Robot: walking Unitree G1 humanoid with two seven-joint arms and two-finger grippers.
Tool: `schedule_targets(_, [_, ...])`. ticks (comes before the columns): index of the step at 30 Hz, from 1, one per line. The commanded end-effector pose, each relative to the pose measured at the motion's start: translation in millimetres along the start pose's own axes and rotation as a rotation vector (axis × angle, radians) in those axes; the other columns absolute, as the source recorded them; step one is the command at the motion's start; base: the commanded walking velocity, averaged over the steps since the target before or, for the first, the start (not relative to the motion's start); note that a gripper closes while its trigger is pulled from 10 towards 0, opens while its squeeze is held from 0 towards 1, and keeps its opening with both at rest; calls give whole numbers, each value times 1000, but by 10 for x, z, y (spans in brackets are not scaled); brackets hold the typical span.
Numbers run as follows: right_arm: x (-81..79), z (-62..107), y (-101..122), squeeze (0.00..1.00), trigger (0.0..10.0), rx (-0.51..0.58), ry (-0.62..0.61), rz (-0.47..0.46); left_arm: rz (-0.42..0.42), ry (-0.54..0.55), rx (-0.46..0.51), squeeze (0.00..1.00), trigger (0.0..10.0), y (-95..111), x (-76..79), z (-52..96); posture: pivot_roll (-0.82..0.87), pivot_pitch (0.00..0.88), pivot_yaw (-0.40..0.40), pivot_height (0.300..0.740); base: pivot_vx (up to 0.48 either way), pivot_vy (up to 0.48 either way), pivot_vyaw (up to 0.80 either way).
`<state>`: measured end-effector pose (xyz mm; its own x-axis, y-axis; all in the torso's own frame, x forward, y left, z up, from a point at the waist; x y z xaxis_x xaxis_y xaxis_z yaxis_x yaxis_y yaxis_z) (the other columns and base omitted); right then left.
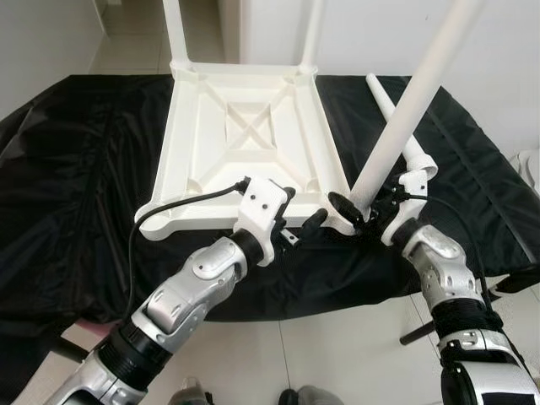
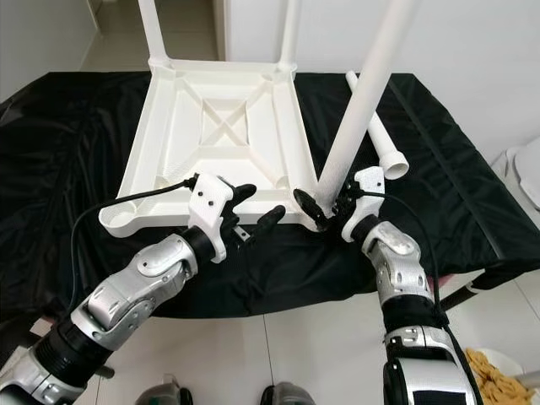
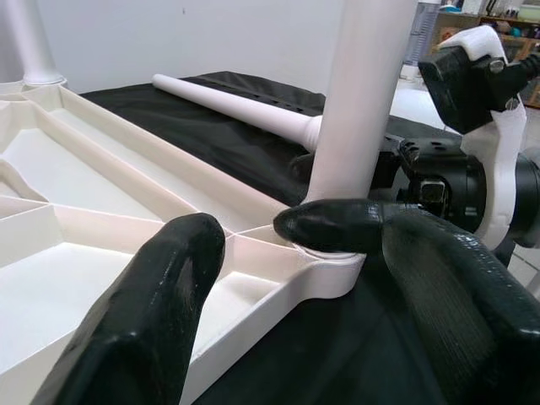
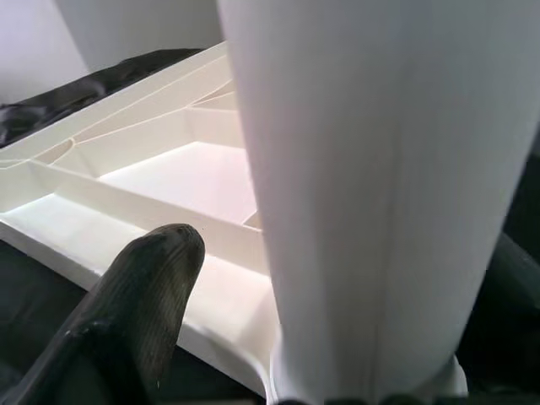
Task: Building children table
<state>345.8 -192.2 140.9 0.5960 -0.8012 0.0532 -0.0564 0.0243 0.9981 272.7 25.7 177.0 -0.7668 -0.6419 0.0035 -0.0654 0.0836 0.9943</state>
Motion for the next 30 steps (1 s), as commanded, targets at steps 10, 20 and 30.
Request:
schedule_targets(10, [88,-37,-18,0,10000,-17,18,21,-18,-243,2,0,10000,23,129,10,16,44,-18,740,0,0,0])
schedule_targets(20, [105,28,-91,0,0,-36,37,7,-13,-245,0,0,10000,18,141,15,8,48,-18,740,0,0,0])
schedule_targets(30, [125,104,-139,0,10000,-46,31,31,-7,-251,2,0,10000,9,164,13,4,45,-24,740,0,0,0])
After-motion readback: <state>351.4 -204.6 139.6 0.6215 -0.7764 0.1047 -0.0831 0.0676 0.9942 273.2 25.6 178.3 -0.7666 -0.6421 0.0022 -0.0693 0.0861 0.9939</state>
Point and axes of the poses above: a point about 5 cm out from each wrist's last joint towards the gripper, its own z axis pointing back from the gripper into the wrist, its own y axis along the axis of the wrist's last joint, x = y × z, the point moved 1 cm from there along -z, pointing out of the wrist towards the gripper, and after that the axes turned 1 degree about z, right-handed, at the moved point
